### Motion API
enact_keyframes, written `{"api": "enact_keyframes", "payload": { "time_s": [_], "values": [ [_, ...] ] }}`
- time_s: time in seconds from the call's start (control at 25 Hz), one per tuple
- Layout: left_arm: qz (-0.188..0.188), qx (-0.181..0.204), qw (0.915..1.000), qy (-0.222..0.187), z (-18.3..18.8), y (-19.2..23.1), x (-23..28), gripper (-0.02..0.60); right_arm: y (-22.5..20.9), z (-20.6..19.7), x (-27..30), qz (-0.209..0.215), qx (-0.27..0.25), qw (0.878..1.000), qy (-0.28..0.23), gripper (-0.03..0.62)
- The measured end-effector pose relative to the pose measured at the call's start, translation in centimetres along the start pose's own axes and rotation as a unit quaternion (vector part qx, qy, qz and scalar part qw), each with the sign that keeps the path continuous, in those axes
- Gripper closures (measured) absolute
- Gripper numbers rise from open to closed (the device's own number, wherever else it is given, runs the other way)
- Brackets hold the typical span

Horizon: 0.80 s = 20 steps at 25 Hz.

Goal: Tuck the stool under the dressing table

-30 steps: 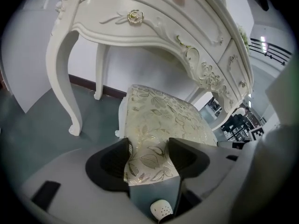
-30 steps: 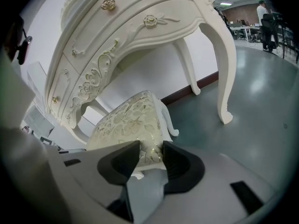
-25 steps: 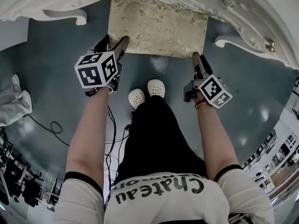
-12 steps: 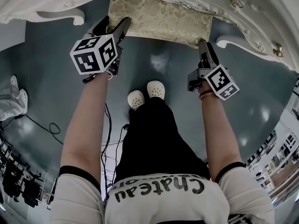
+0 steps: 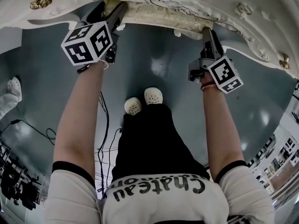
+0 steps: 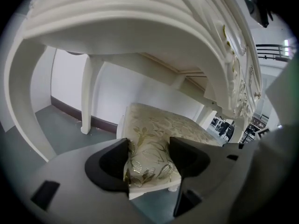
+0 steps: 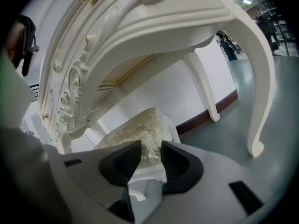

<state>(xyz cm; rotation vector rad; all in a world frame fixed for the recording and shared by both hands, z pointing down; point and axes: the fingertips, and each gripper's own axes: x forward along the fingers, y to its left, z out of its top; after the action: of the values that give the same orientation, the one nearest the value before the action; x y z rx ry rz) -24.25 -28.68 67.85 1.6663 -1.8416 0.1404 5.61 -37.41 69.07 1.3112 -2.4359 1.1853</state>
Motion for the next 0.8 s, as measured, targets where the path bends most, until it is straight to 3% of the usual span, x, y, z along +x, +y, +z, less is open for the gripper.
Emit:
{"api": "enact_keyframes", "payload": {
  "time_s": [0.24, 0.52, 0.8],
  "values": [
    [-0.007, 0.014, 0.9991, -0.040, 1.7, 0.8, 2.0, 0.298, 0.2, 1.1, 1.9, 0.020, -0.005, 0.999, -0.040, 0.453],
    [-0.022, 0.024, 0.9985, -0.044, 3.5, 1.6, 4.5, 0.296, 0.4, 2.3, 4.2, 0.034, -0.029, 0.997, -0.064, 0.463],
    [-0.008, 0.033, 0.9966, -0.075, 4.6, 1.8, 5.3, 0.288, 0.3, 3.5, 6.0, 0.040, -0.040, 0.995, -0.082, 0.464]
  ]
}}
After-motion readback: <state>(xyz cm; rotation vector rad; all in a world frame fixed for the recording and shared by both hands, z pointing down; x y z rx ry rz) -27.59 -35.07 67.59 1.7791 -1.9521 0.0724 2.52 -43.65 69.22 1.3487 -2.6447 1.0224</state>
